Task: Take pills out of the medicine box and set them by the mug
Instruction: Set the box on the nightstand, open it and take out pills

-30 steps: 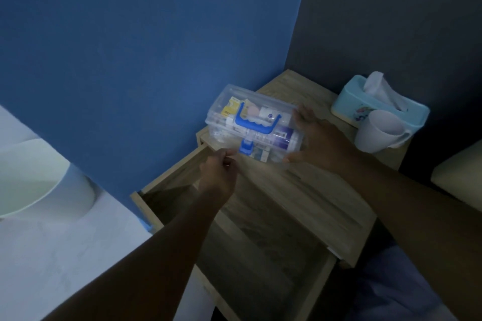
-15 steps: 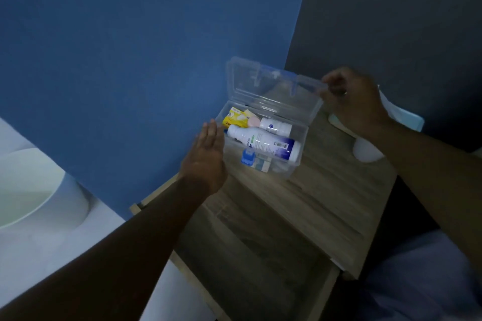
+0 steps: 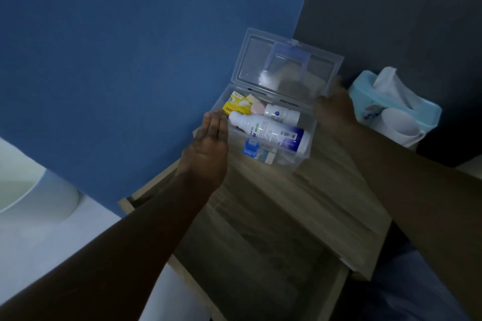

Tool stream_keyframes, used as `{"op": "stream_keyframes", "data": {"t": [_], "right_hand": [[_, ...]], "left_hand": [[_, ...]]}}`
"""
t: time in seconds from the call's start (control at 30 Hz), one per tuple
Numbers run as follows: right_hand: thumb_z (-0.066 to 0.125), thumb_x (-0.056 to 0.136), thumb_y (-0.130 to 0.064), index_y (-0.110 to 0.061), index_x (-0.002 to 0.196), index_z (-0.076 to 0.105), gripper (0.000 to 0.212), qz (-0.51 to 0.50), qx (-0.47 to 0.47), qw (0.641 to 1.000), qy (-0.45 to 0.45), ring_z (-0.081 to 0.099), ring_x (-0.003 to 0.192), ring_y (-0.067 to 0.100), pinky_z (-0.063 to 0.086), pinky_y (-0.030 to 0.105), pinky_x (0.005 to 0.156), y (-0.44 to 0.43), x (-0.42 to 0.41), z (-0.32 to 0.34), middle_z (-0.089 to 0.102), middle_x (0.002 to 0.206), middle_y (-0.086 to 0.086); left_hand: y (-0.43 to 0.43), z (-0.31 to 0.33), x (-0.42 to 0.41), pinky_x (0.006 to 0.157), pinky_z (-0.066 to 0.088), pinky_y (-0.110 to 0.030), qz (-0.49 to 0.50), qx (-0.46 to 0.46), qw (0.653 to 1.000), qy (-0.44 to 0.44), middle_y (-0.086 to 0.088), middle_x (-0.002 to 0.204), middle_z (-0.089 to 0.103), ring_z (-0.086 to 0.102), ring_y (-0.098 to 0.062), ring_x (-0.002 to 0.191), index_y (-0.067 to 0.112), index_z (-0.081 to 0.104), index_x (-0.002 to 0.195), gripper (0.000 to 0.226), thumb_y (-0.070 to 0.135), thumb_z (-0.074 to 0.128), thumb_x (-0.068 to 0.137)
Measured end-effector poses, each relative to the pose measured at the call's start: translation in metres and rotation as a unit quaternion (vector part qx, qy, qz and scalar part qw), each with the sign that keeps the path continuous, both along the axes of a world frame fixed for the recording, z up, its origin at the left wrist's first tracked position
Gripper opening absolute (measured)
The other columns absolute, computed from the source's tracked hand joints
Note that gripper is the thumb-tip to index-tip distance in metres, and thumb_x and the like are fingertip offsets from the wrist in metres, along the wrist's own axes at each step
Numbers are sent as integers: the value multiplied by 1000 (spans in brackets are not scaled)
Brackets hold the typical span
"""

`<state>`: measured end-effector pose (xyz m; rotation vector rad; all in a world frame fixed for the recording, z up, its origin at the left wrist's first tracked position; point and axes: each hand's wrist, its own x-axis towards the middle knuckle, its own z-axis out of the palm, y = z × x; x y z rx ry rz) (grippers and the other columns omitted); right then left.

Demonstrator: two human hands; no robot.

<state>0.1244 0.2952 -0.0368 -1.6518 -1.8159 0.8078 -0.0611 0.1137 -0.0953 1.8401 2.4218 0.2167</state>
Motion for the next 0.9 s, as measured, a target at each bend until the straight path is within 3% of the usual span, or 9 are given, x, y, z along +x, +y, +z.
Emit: {"op": "stream_keyframes", "data": {"t": [0.07,0.13,0.2,0.3,0.37,0.5,0.6,0.7,0.9], "right_hand": [[50,94,-6,-8,158,18,72,10,147,988,-49,29,148,30,30,28,114,-17,-11,2,21,164,18],[55,87,-3,-9,148,40,62,76,297,950,-60,40,137,33,34,37,111,-28,-25,6,39,149,21],[57,86,-5,-8,122,65,37,174,338,919,-106,55,118,32,44,41,101,-29,-43,8,61,123,17],[64,87,-28,-15,98,78,21,240,206,925,-211,63,103,30,49,38,91,-28,-71,9,74,102,9],[72,81,-46,-19,105,74,36,228,120,927,-274,63,107,30,48,37,89,-24,-83,7,71,110,8],[80,70,-56,-18,111,63,59,198,111,917,-329,63,107,32,42,35,77,-16,-93,4,64,117,10],[87,68,-44,-17,113,63,58,196,98,923,-317,63,109,34,49,38,84,-14,-96,5,62,119,12],[75,83,-35,-14,113,66,38,200,121,924,-301,62,110,34,50,37,85,-17,-95,4,65,118,14],[67,93,-25,-12,116,70,26,229,163,953,-114,64,109,26,53,39,91,-47,-61,16,73,114,9]], "left_hand": [[1,0,-1,122,23,-38,-2,-1,1000,-3,-12,165,-11,-8,-28,153,3,-11,154,81,11,45,95],[1,1,-1,122,25,-41,-3,-8,1000,-3,-12,165,-12,-8,-28,153,4,-11,154,81,12,44,95],[1,3,-1,121,27,-43,-2,-11,1000,-14,-11,165,-12,-8,-28,153,5,-10,154,82,11,46,95],[0,5,-2,122,24,-41,-7,-12,1000,-13,-11,165,-12,-8,-28,153,5,-9,154,81,12,46,95],[0,5,-3,123,21,-40,-10,-17,1000,-10,-11,165,-12,-8,-28,153,4,-9,154,81,13,46,96],[2,6,-5,123,22,-41,-17,-23,1000,-1,-11,165,-11,-7,-28,153,5,-8,154,80,13,46,96],[3,9,-6,122,24,-41,-15,-29,999,-3,-10,166,-9,-5,-27,153,5,-8,154,80,12,45,95],[4,10,-6,122,23,-41,-14,-37,999,5,-10,166,-7,-4,-26,153,6,-7,154,80,13,46,96],[5,28,-11,123,18,-38,-9,-52,997,-57,-3,167,2,1,-21,154,13,6,157,75,14,46,93]]}}
